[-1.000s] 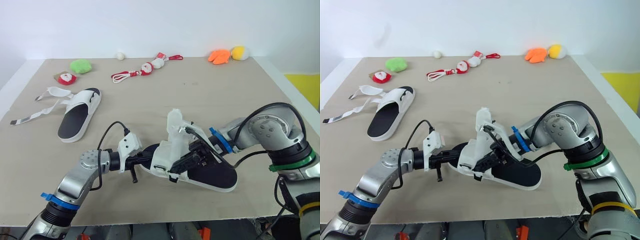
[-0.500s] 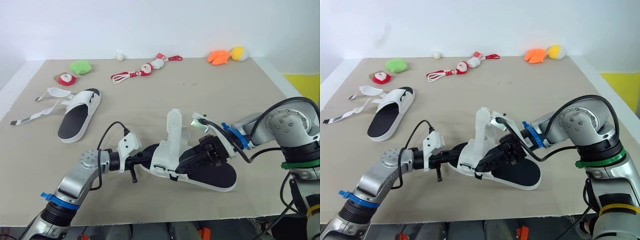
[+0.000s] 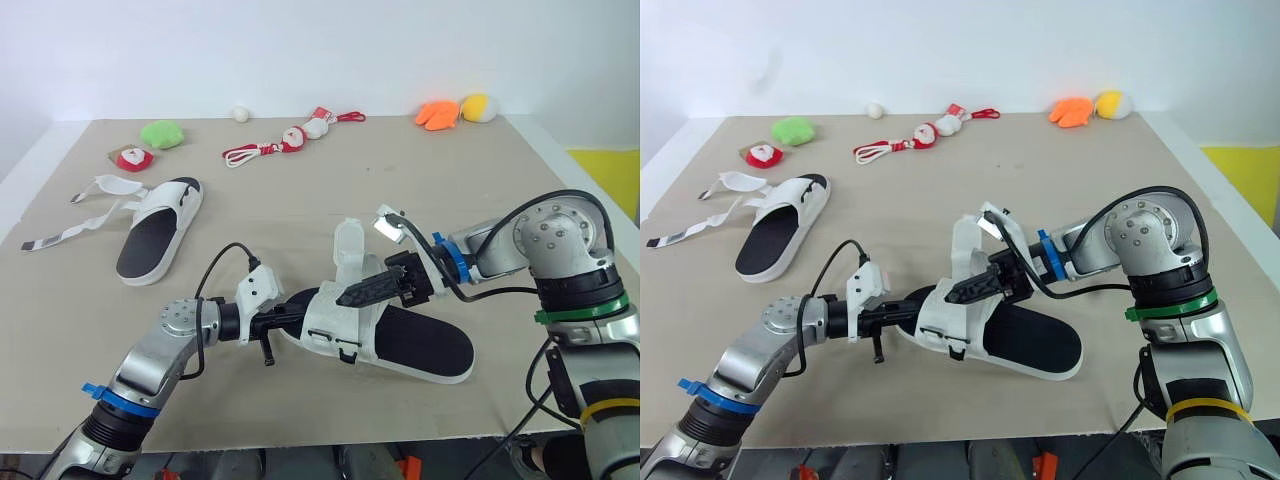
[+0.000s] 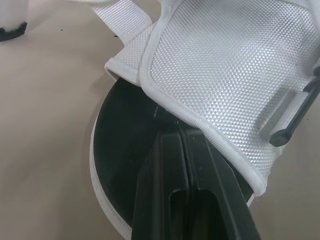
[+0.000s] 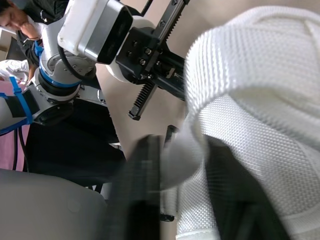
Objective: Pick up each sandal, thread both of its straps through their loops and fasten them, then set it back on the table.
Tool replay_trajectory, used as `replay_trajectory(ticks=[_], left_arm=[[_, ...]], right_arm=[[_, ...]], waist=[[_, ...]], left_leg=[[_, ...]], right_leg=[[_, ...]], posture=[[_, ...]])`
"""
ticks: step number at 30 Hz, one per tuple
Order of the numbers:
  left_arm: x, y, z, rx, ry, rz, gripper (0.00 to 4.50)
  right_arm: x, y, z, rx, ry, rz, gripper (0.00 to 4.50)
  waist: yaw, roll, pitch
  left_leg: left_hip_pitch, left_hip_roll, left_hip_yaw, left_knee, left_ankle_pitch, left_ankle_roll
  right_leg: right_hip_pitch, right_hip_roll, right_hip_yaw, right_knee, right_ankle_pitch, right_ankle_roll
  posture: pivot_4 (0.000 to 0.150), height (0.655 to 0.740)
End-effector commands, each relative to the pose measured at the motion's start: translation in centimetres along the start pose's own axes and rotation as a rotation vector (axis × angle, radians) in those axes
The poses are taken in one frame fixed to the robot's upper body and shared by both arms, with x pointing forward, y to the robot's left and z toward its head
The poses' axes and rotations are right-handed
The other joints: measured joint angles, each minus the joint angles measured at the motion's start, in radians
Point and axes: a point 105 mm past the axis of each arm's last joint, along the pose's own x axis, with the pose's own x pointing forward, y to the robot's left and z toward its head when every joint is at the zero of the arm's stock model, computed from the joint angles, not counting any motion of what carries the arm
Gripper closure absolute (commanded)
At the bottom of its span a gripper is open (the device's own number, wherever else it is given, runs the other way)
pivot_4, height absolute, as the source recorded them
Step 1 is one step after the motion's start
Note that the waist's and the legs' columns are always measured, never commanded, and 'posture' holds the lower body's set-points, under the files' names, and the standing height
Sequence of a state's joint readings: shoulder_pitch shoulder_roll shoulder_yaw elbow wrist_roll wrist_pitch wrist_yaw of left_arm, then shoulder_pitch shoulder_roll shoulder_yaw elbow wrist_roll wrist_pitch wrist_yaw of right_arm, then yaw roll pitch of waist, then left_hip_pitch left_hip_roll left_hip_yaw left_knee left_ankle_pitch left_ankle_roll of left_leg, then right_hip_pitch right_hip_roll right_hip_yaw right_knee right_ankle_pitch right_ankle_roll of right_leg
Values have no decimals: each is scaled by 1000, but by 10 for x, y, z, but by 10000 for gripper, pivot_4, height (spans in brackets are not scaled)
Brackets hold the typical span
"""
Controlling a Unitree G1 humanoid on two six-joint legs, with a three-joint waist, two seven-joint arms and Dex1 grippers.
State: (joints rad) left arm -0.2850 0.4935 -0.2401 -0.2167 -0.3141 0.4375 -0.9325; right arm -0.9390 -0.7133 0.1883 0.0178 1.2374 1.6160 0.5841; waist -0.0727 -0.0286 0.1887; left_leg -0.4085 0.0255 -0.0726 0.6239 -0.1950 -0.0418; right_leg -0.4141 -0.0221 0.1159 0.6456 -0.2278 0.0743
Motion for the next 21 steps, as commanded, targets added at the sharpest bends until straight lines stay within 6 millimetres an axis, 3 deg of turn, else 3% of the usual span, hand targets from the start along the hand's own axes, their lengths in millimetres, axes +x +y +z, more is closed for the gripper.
replay_trajectory(ticks=[1, 10, 15, 18, 21], left_arm=[[3, -14, -25, -68, 84, -53, 45000], [4, -16, -26, -74, 83, -54, 45000], [3, -16, -27, -78, 84, -53, 45000], [4, -18, -28, -83, 85, -55, 45000], [5, -18, -28, -87, 84, -57, 45000]], right_arm=[[1, 11, -5, -49, 18, 25, 43882], [7, 15, -22, -72, 66, 32, 43882], [-4, 17, -20, -97, 40, 19, 43882], [-11, 18, -23, -74, 49, 36, 35226], [-20, 22, -25, -65, 42, 57, 21275]], waist=[[0, 0, 0], [0, 0, 0], [1, 0, 0], [2, 0, 0], [1, 0, -1]], left_leg=[[0, 0, 0, 0, 0, 0], [0, 0, 0, 0, 0, 1], [0, 0, 0, 0, -1, 1], [0, -1, 0, 0, -1, 1], [1, -1, 0, 0, -1, 1]], right_leg=[[0, 0, 0, 0, 0, 0], [1, 0, 0, 0, -1, 0], [1, 0, 0, 0, -1, 0], [1, -1, 0, 0, -1, 0], [1, -1, 0, 0, -2, -1]], posture=[[1500, 7400], [1500, 7400], [1500, 7400], [1500, 7400], [1500, 7400]])
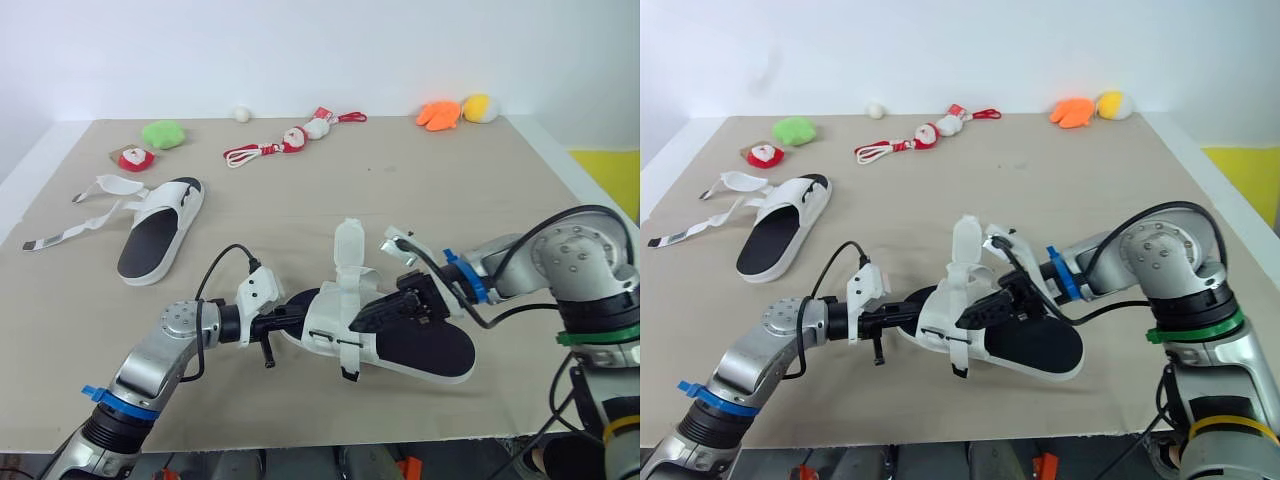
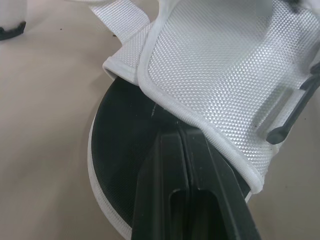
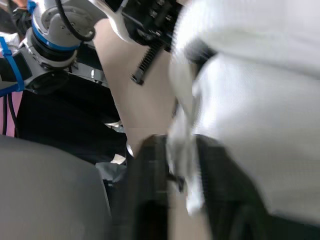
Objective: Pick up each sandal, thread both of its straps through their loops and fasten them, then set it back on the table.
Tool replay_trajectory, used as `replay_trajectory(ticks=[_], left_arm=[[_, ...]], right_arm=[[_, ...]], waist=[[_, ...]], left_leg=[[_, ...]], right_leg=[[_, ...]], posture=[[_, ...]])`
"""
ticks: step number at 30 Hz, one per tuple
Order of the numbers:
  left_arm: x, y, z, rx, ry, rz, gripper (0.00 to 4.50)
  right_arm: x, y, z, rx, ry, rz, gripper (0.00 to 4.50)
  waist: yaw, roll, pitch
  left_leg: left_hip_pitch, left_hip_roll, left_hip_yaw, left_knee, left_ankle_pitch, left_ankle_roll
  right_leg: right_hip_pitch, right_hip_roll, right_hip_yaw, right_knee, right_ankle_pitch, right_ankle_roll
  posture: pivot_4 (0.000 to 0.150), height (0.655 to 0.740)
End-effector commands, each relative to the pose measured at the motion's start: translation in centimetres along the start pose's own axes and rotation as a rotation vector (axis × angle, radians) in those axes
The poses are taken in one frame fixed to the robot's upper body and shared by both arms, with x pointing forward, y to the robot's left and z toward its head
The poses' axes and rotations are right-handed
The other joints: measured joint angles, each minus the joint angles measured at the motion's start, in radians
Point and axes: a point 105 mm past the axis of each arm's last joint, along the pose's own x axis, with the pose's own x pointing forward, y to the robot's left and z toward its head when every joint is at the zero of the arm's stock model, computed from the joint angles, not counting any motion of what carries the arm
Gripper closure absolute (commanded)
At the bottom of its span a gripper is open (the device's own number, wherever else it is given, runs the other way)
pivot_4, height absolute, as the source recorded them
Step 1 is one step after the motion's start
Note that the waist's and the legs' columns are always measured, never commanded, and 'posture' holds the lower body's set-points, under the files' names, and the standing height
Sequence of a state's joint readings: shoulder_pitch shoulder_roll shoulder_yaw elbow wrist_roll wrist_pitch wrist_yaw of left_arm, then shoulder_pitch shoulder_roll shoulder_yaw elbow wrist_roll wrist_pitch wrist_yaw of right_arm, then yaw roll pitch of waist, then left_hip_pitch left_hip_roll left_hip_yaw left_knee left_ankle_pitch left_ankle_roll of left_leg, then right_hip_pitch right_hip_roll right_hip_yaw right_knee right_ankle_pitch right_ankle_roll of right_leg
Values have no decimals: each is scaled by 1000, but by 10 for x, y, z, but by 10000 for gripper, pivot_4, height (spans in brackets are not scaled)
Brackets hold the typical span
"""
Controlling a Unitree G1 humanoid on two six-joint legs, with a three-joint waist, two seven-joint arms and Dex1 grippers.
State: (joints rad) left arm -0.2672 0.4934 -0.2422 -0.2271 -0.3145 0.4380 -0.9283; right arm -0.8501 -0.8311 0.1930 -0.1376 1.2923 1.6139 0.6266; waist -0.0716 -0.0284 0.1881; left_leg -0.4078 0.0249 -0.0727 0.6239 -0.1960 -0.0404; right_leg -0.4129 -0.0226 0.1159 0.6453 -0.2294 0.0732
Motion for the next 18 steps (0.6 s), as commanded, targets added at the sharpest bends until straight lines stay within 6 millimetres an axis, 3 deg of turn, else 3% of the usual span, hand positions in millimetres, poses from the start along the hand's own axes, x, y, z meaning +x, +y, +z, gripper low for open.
replay_trajectory(ticks=[1, 4, 10, 14, 18], left_arm=[[5, -15, -26, -79, 83, -56, 45000], [5, -15, -26, -81, 83, -56, 45000], [4, -16, -27, -88, 85, -57, 45000], [3, -18, -27, -91, 87, -65, 45000], [2, -17, -27, -92, 89, -65, 45000]], right_arm=[[-15, 15, 1, -27, -29, 67, 16505], [-24, 19, -3, -19, -33, 88, 379], [-24, 28, -31, 31, 47, 138, 379], [-3, 22, -59, 60, 94, 104, 379], [11, 10, -65, 85, 50, 37, 379]], waist=[[1, 0, 0], [1, 1, 0], [2, 1, -1], [5, -1, -3], [7, 0, -5]], left_leg=[[0, 0, 0, 0, 0, 0], [1, 0, 0, 0, 0, 0], [1, 0, 0, 0, -2, 2], [1, 0, 0, 0, -2, 3], [1, 0, 0, 1, -3, 3]], right_leg=[[0, 0, 0, 0, 0, 0], [1, 0, 0, 0, 0, 0], [1, 0, 0, 0, -1, -1], [2, 0, -1, 0, -2, 0], [2, 0, 0, 0, -2, 1]], posture=[[1500, 7400], [1500, 7400], [1500, 7400], [1500, 7400], [1500, 7400]])
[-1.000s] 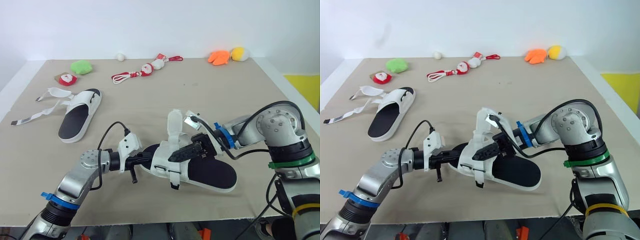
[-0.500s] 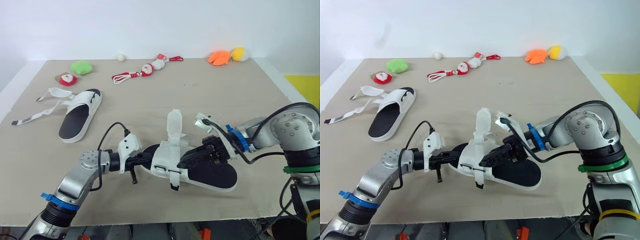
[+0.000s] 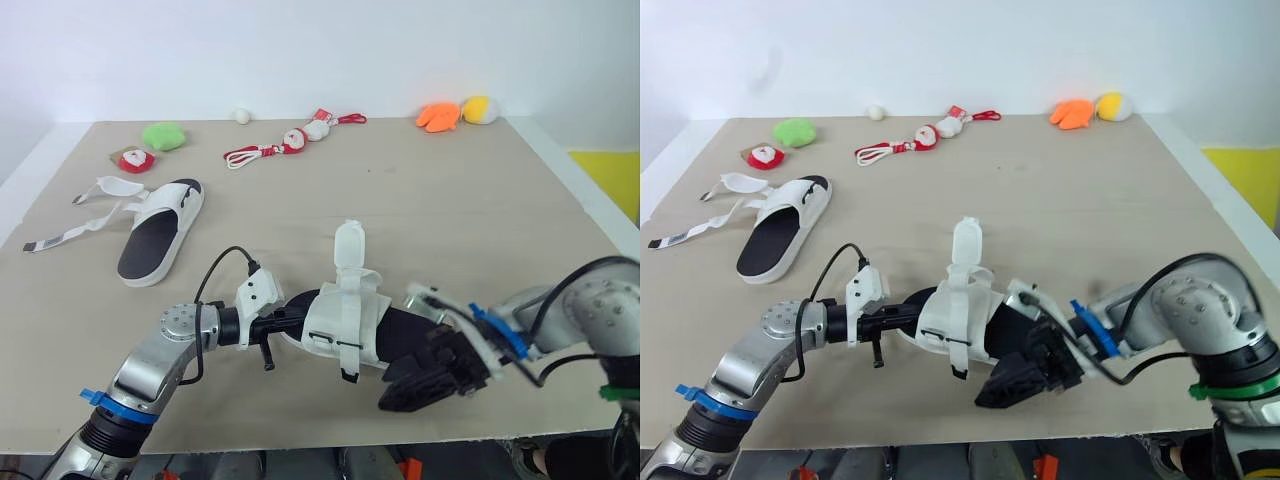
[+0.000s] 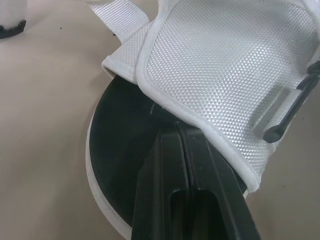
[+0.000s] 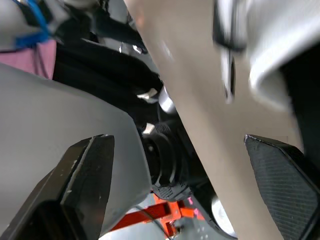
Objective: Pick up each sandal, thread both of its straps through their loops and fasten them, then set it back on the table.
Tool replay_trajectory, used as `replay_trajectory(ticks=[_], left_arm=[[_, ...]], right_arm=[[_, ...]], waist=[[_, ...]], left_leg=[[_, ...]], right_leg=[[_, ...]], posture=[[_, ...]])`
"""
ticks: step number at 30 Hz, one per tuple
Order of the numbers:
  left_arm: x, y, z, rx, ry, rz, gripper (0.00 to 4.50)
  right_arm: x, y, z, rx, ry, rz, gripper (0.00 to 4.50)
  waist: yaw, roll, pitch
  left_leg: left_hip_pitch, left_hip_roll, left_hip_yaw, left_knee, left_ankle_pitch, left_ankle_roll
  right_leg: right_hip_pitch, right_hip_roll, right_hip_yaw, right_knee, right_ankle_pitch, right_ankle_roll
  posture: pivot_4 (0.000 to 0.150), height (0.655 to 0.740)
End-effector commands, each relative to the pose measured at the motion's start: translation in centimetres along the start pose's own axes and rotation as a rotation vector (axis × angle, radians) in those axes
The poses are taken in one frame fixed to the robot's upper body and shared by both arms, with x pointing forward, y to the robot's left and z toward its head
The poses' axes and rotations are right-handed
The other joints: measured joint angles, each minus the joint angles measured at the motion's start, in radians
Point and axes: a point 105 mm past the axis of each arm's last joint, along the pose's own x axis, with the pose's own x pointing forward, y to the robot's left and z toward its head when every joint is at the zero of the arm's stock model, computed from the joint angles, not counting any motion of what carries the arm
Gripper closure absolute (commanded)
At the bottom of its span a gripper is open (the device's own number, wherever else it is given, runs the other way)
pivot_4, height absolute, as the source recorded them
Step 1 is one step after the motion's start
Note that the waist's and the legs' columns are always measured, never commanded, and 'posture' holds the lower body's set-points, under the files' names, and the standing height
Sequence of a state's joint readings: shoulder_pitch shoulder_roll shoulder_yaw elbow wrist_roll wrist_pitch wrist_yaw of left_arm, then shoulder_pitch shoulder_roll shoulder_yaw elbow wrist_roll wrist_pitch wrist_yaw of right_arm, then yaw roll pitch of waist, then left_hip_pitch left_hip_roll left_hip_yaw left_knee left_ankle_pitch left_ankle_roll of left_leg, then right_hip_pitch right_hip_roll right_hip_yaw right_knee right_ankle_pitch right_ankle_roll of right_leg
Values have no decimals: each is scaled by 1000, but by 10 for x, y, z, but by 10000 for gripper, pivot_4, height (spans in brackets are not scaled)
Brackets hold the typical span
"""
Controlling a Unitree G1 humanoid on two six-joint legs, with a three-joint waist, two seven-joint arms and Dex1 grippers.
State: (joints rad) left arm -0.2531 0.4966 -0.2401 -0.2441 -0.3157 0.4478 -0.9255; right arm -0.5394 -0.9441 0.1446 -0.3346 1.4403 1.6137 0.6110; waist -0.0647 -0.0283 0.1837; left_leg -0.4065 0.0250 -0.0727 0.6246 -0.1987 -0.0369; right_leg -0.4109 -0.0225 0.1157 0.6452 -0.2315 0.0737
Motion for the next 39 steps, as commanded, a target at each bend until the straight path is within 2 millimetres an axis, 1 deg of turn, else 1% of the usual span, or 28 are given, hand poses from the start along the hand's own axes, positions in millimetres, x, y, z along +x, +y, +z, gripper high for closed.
replay_trajectory(ticks=[1, 5, 12, 18, 21, 22, 23, 25, 27, 28, 29, 33, 37, 39], left_arm=[[3, -15, -26, -86, 86, -65, 45000], [2, -17, -26, -90, 92, -72, 45000], [2, -16, -26, -89, 96, -71, 45000], [3, -15, -25, -90, 91, -66, 45000], [4, -15, -25, -93, 90, -62, 45000], [4, -14, -25, -93, 89, -59, 45000], [4, -14, -25, -93, 87, -55, 45000], [6, -11, -25, -84, 78, -37, 45000], [8, -8, -21, -82, 58, -11, 45000], [9, -9, -20, -87, 49, -12, 45000], [10, -11, -20, -93, 47, -17, 45000], [9, -15, -24, -99, 62, -25, 45000], [9, -15, -24, -103, 60, -23, 45000], [9, -14, -24, -104, 59, -23, 45000]], right_arm=[[3, -5, 5, -31, -65, -73, 379], [4, -10, 16, -19, -172, -87, 379], [-2, -15, 29, -14, -206, -123, 379], [5, -14, 34, -28, -203, -112, 379], [9, -15, 35, -28, -204, -108, 8133], [10, -15, 35, -29, -204, -107, 11955], [10, -15, 35, -30, -206, -106, 17610], [11, -15, 36, -30, -209, -104, 27305], [11, -14, 36, -29, -214, -98, 38486], [12, -13, 36, -31, -212, -94, 43291], [12, -12, 34, -31, -208, -90, 44495], [18, -11, 17, -18, -135, -80, 44495], [24, -11, -4, 17, -61, -73, 44495], [25, -10, -9, 26, -39, -63, 44495]], waist=[[1, -1, -1], [2, -1, -2], [1, -1, -2], [1, -1, -2], [1, -1, -2], [1, -1, -2], [2, -1, -2], [3, -1, -2], [8, -1, -2], [13, -1, -2], [15, -1, -2], [17, -1, -2], [19, -1, -2], [19, -1, -2]], left_leg=[[0, 0, 0, 1, 0, 0], [2, 0, 0, 3, 0, 0], [2, 0, 0, 6, 0, 0], [1, 0, 0, 6, 0, 0], [1, 0, 0, 7, 0, 0], [1, 0, 0, 7, 0, 0], [1, 0, 0, 7, 0, 0], [1, 0, 0, 6, 0, 0], [1, 0, 0, 6, 0, 0], [1, 0, 0, 7, 0, 0], [0, 0, 0, 7, 0, 0], [0, 0, 0, 7, 0, 0], [0, 0, 0, 7, -1, -1], [0, 0, 0, 7, -1, -1]], right_leg=[[0, 0, 0, 0, 0, 0], [2, 0, 0, 0, -2, -4], [4, 0, 0, 0, -1, -5], [3, 0, 0, 0, 0, -5], [3, 0, 0, 0, 0, -5], [3, 0, 0, 0, -1, -5], [3, 0, 0, 0, -1, -5], [3, 0, 0, 0, -1, -5], [3, 0, 0, 0, -1, -5], [3, 0, 0, 0, -1, -5], [3, 0, 0, 0, -1, -5], [3, 0, 0, 0, -1, -5], [3, 0, 0, 0, -2, -7], [3, 0, 0, -1, -2, -7]], posture=[[1500, 7400], [1500, 7400], [1500, 7400], [1500, 7400], [1500, 7400], [1500, 7400], [1500, 7400], [1500, 7400], [1500, 7400], [1500, 7400], [1500, 7400], [1500, 7400], [1500, 7400], [1500, 7400]])
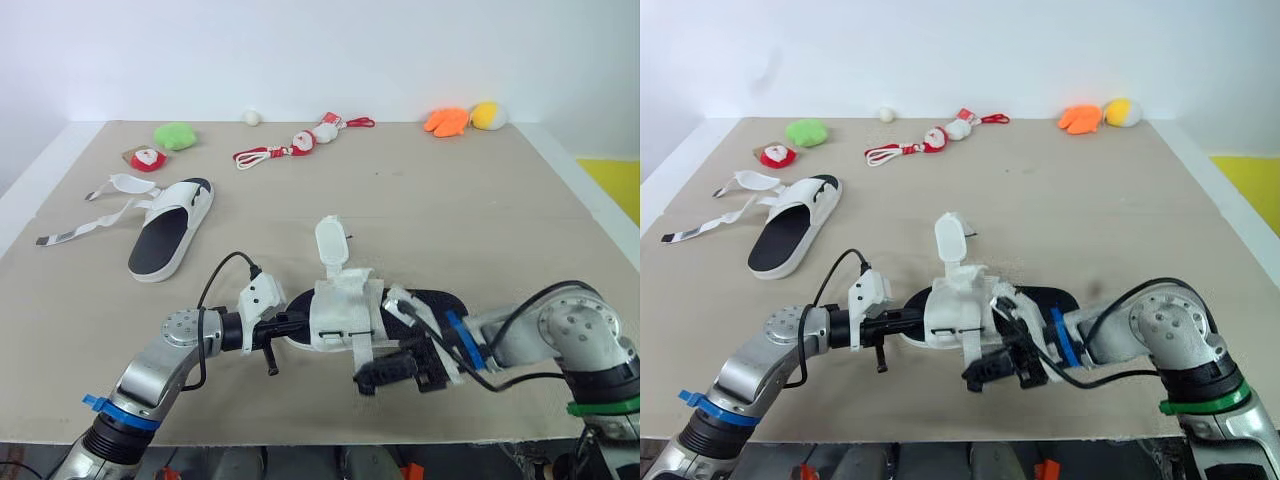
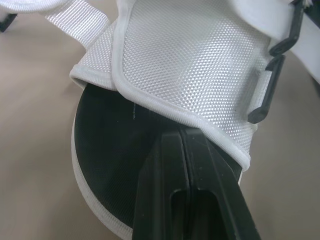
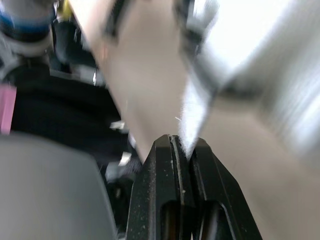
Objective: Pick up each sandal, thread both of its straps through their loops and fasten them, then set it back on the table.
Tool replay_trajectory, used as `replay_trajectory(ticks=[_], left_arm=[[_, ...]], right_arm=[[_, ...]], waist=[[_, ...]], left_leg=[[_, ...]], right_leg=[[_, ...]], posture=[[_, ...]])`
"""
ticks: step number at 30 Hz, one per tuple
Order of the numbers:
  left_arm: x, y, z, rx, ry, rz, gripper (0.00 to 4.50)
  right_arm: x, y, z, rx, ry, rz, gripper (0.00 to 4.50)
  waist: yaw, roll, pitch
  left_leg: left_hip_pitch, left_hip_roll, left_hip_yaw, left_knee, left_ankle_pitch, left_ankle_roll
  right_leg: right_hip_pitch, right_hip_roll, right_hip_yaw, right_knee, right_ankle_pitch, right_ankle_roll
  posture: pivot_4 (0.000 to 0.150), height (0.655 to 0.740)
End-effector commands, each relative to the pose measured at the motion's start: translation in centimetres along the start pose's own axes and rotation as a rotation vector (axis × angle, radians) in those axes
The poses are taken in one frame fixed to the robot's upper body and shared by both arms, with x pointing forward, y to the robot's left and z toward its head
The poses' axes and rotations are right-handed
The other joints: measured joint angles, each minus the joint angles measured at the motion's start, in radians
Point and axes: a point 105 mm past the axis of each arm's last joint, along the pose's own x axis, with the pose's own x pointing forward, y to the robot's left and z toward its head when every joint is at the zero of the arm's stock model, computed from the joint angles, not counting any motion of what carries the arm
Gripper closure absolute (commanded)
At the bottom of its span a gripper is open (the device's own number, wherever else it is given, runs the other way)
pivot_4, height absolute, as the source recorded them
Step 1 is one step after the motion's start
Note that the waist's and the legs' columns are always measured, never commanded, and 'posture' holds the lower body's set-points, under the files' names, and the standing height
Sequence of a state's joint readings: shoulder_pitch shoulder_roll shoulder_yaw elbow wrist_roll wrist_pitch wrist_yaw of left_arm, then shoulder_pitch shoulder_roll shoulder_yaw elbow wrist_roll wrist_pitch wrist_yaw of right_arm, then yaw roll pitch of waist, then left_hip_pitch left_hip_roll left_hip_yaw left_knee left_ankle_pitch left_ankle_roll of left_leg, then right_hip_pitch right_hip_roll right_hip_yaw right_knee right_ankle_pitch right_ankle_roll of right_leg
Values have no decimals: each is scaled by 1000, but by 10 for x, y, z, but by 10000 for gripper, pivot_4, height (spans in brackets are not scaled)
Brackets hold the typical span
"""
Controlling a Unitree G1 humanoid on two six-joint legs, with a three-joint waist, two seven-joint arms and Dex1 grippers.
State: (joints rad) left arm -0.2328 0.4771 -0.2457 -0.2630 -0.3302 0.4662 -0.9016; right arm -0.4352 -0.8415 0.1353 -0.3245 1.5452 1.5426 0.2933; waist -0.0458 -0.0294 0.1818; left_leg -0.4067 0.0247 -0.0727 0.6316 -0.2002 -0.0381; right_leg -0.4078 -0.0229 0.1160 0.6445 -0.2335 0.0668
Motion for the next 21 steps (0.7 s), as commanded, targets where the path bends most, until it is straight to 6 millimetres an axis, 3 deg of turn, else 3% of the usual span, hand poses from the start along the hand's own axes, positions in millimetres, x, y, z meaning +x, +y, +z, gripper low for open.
replay_trajectory(ticks=[1, 10, 13, 17, 21], left_arm=[[5, -8, -23, -71, 77, -23, 45000], [4, -8, -24, -75, 80, -27, 45000], [4, -7, -24, -75, 80, -27, 45000], [4, -7, -24, -76, 80, -25, 45000], [4, -7, -24, -78, 79, -24, 45000]], right_arm=[[0, 7, -9, -17, 48, 28, 44495], [-2, 6, -17, -52, 68, 7, 44495], [-7, 14, -14, -103, 24, 47, 44495], [-14, 11, -13, -182, 8, -4, 29926], [-19, 8, -17, -325, 30, -39, 9914]], waist=[[0, 0, 0], [0, 0, 0], [0, 0, 0], [1, 0, 0], [1, 0, 0]], left_leg=[[0, 0, 0, 0, 0, 0], [0, 0, 0, 0, 0, 0], [0, 0, 0, 0, 0, -1], [0, 0, 0, 0, -1, -1], [0, 0, 0, 1, -1, -2]], right_leg=[[0, 0, 0, 0, 0, 0], [0, 0, 0, 0, 0, 0], [0, 0, 0, -1, 0, 0], [0, 0, 0, -1, 0, 0], [-1, -1, -1, -1, 0, 1]], posture=[[1500, 7400], [1500, 7400], [1500, 7400], [1500, 7400], [1500, 7400]])
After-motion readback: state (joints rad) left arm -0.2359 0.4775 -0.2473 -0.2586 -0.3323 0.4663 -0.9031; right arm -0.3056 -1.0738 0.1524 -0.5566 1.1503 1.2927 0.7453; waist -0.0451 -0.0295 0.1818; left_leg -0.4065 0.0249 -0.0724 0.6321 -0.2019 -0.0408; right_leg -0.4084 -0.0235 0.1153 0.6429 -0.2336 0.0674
